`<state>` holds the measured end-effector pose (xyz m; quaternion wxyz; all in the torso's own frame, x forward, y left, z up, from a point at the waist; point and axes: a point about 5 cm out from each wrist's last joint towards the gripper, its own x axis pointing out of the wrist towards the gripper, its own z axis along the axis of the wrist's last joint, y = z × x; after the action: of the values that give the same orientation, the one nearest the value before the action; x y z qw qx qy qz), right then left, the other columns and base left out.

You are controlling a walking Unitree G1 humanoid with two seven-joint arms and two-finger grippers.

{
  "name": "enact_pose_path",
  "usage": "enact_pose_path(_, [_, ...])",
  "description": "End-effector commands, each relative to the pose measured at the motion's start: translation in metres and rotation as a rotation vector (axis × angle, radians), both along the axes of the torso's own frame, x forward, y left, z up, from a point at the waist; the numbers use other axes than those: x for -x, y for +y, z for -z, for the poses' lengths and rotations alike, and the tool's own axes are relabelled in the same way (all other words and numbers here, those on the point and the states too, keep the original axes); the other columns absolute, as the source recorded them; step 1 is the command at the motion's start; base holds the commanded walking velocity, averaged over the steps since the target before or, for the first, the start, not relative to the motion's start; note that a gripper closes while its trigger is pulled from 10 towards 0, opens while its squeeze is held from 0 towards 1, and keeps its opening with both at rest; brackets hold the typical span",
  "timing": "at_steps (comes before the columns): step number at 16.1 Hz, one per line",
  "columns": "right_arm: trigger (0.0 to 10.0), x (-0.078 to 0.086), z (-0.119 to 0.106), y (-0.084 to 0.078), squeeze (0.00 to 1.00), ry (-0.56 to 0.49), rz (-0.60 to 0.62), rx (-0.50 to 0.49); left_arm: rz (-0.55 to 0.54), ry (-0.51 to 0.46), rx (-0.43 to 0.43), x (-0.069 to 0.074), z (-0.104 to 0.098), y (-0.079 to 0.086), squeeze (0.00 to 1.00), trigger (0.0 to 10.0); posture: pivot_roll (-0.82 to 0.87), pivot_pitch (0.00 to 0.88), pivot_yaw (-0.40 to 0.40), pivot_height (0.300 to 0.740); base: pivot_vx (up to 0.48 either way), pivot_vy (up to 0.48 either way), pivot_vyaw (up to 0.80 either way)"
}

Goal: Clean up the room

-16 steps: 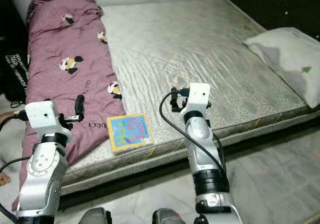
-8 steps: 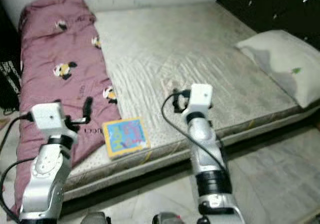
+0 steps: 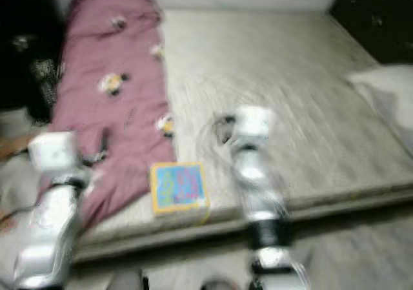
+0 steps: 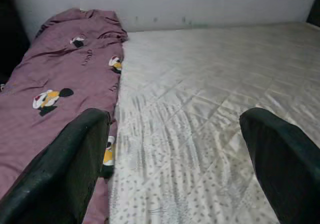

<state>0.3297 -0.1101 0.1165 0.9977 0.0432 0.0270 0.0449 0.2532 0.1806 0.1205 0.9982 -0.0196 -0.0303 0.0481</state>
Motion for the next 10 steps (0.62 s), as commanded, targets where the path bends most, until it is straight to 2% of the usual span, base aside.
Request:
enact_pose_path(1, [10.0,0.0017,0.0048,-0.0218,0.0,0.013,0.062,0.024,0.038,-0.026,0.017,-0.0026,-0.0054,-0.0132,0.0,10.0,0.02,0.065,-0.049,0.74,0.0,0.0,0.0])
enact_pose_path(4, [10.0,0.0028,0.0068,-0.0233,0.0,0.021,0.066,0.027,0.025,-0.025,0.025,-0.0019,-0.0047,-0.0135,0.0,10.0,0.02,0.066,-0.051,0.74,0.0,0.0,0.0])
enact_pose_path(6, [10.0,0.0035,0.0081,-0.0238,0.0,0.026,0.072,0.026,-0.016,0.034,0.021,0.0014,0.0013,-0.0093,0.0,10.0,0.02,0.076,-0.049,0.74,0.0,0.0,0.0])
enact_pose_path(8, [10.0,0.0022,0.007,-0.0226,0.0,0.025,0.07,0.024,0.01,0.025,0.029,0.0018,0.0007,-0.0082,0.0,10.0,0.01,0.099,-0.046,0.74,0.0,0.0,0.0])
enact_pose_path(10, [10.0,0.0007,0.0058,-0.021,0.0,0.02,0.065,0.022,-0.001,0.016,0.002,0.004,0.0022,-0.0051,0.0,10.0,0.02,0.098,-0.043,0.74,0.0,0.0,0.0])
